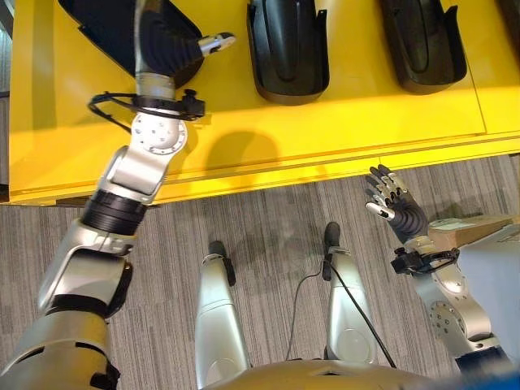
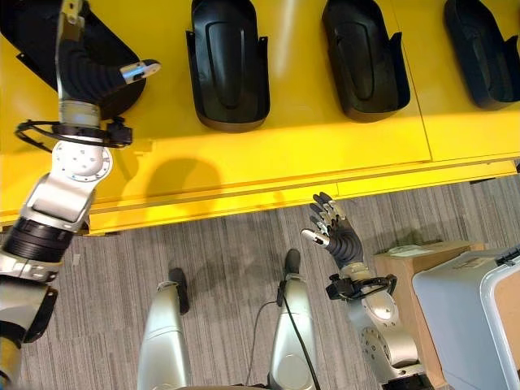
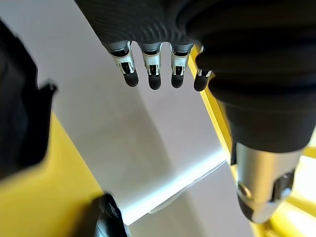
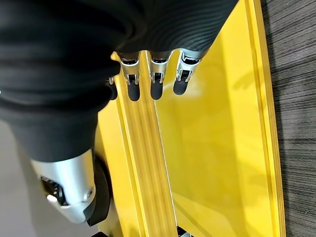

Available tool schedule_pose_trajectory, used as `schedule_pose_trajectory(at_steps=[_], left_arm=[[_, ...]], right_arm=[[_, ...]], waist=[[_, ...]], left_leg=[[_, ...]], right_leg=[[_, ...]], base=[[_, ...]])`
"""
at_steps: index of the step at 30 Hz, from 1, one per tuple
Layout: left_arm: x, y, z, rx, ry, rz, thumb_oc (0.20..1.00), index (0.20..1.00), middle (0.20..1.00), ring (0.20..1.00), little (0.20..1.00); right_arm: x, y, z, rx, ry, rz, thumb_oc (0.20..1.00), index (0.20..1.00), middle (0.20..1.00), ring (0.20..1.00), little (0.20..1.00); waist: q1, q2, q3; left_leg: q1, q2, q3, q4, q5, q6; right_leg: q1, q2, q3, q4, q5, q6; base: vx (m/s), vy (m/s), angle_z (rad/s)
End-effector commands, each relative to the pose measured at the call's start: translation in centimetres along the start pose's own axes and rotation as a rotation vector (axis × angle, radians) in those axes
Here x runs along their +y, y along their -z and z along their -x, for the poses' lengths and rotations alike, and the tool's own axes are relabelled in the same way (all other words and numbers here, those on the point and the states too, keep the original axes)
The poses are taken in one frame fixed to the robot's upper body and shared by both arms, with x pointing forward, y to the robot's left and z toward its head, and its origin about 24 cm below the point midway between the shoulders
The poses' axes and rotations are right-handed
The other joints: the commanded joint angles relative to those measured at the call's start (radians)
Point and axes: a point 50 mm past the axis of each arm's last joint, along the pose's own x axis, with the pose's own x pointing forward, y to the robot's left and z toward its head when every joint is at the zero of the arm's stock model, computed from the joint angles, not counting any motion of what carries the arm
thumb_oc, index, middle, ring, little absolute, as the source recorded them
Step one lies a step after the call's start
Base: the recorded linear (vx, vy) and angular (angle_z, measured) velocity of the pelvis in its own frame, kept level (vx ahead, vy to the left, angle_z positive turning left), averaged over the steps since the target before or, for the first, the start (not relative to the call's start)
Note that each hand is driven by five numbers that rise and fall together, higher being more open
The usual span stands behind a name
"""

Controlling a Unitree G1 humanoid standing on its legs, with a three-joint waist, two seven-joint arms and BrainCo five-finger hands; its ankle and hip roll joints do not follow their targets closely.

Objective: Move parts from the plastic box to the shelf.

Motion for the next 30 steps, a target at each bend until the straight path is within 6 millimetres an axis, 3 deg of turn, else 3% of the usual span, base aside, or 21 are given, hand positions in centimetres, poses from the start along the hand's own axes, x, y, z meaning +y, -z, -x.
schedule_pose_trajectory(at_steps=[1,7,18,30], left_arm=[[0.8,-3.5,-2.7,-0.163,-0.032,0.064,1.0,1.0,1.0,1.0,1.0],[-0.8,-3.0,-2.5,-0.104,-0.043,0.157,1.0,1.0,1.0,1.0,1.0],[-1.2,-0.6,-1.5,0.031,-0.1,0.234,1.0,1.0,1.0,1.0,1.0],[0.3,1.3,-0.7,0.1,-0.202,0.177,1.0,1.0,1.0,1.0,1.0]], right_arm=[[-0.8,-2.2,-0.1,-0.103,0.011,0.054,1.0,1.0,1.0,1.0,1.0],[-0.7,-2.0,0.2,-0.102,0.021,0.055,1.0,1.0,1.0,1.0,1.0],[-0.5,-1.7,0.2,-0.096,0.032,0.049,1.0,1.0,1.0,1.0,1.0],[-0.5,-1.6,0.1,-0.097,0.043,0.042,1.0,1.0,1.0,1.0,1.0]], waist=[[-0.002,0.018,-0.008],[-0.011,0.012,-0.005],[-0.014,0.003,0.0],[-0.015,-0.01,0.004]], left_leg=[[0.076,-0.005,0.033,-0.099,0.02,0.021],[0.071,-0.001,0.033,-0.097,0.023,0.02],[0.072,0.001,0.033,-0.092,0.02,0.022],[0.069,-0.003,0.035,-0.082,0.013,0.025]], right_leg=[[0.011,-0.016,0.007,0.172,-0.168,-0.021],[0.005,-0.012,0.008,0.174,-0.166,-0.023],[0.005,-0.009,0.015,0.184,-0.17,-0.026],[0.016,-0.012,0.015,0.181,-0.169,-0.025]], base=[[0.0,0.0,0.0],[0.0,-0.004,-0.02],[0.0,0.0,0.0],[0.01,0.001,-0.01]])
